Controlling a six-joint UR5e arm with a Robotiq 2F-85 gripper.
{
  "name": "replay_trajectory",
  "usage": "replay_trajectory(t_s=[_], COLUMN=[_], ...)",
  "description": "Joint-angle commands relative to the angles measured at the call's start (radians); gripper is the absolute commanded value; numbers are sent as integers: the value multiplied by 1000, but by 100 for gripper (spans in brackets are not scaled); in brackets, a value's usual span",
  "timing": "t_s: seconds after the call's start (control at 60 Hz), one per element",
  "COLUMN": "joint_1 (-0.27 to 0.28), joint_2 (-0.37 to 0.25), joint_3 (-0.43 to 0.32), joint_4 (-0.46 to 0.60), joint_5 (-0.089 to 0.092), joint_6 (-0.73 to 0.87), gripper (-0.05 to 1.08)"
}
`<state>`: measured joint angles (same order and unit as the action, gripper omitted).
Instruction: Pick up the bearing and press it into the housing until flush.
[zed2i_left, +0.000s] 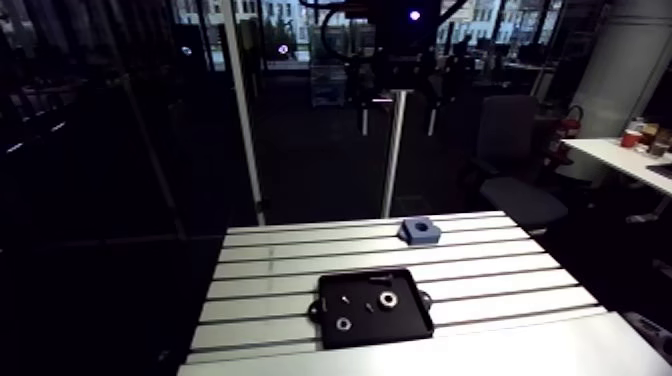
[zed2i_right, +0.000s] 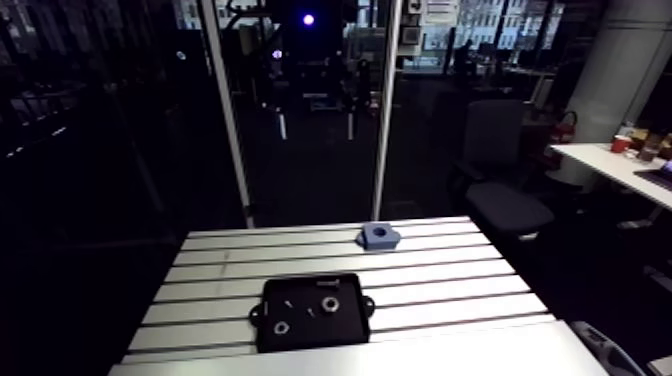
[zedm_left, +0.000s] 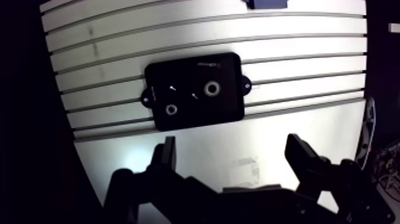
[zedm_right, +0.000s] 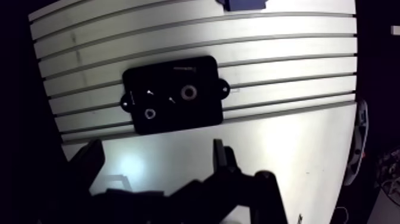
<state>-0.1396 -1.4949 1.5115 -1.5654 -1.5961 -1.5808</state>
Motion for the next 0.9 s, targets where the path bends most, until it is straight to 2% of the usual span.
replay_trajectory(t_s=[0.017,0.667,0.9], joint_1=[-43,-44,-44], joint_2=[-15,-17,-17], joint_3=[2,2,34], joint_4=[-3,0,-9], joint_5=[-64,-64,-61], joint_6=[-44,-44,-46], gripper=[0,0,0])
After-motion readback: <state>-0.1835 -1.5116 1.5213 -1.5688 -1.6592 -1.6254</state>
